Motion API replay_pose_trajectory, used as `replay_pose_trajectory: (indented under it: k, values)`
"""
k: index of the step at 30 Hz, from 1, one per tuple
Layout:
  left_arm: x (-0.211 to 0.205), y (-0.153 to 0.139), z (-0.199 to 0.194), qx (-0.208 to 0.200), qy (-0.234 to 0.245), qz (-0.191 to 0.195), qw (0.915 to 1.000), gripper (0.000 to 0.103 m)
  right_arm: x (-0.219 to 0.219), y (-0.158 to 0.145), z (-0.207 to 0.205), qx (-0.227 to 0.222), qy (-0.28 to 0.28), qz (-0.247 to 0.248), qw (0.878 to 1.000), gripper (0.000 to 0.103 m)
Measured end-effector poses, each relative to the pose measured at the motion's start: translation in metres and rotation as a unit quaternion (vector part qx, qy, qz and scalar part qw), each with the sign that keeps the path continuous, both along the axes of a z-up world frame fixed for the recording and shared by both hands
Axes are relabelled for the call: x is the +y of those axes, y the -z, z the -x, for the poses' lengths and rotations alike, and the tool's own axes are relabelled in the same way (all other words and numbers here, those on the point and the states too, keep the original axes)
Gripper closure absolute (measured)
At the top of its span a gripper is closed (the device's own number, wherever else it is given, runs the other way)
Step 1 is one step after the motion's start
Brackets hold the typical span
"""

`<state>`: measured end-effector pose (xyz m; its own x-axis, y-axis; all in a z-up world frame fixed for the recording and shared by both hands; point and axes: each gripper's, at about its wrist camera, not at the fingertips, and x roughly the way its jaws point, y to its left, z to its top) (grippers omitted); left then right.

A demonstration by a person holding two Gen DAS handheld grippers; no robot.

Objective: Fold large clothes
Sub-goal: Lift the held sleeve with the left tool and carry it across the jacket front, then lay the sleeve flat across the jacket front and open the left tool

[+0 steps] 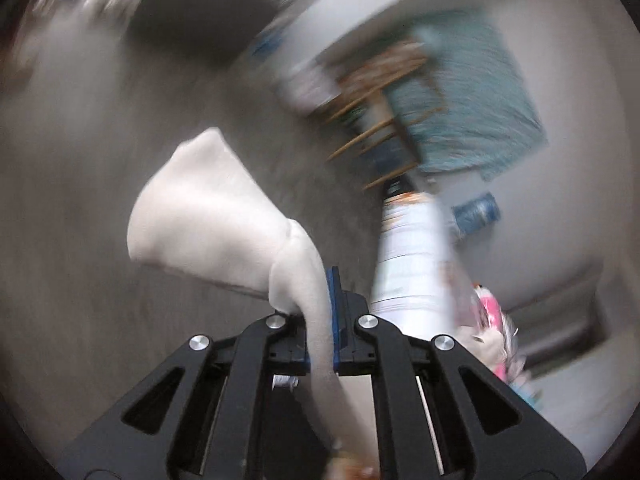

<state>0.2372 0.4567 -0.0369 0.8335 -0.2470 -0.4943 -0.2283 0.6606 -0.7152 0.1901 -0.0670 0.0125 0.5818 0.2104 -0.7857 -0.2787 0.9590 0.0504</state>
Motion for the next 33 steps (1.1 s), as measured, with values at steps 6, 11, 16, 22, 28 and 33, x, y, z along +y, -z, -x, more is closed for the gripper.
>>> replay_pose_trajectory:
  k: [6, 11, 16, 22, 28, 33]
  values:
    - [-0.160, -0.186, 0.012, -0.147, 0.152, -0.134, 0.9682, 0.097, -0.050, -0.027, 0.040, -0.044, 0.038, -0.032, 0.998, 0.039]
    - [-0.320, -0.212, 0.017, -0.149, 0.303, -0.180, 0.9238, 0.092, -0.099, -0.032, 0.066, -0.043, 0.077, -0.058, 0.994, 0.039]
    - [-0.409, -0.127, 0.020, -0.048, 0.365, -0.238, 0.8986, 0.047, -0.142, -0.019, 0.071, -0.001, 0.098, -0.080, 0.992, 0.039]
    - [-0.419, -0.053, 0.069, 0.013, 0.351, -0.263, 0.8986, 0.029, -0.167, 0.010, 0.048, 0.080, 0.086, -0.091, 0.989, 0.028]
    - [-0.402, -0.004, 0.066, 0.070, 0.297, -0.278, 0.9109, 0.023, -0.159, 0.041, 0.017, 0.127, 0.059, -0.061, 0.988, 0.021]
    - [-0.403, 0.009, 0.073, 0.068, 0.287, -0.309, 0.9043, 0.016, -0.148, 0.057, 0.008, 0.131, 0.040, -0.008, 0.991, 0.013]
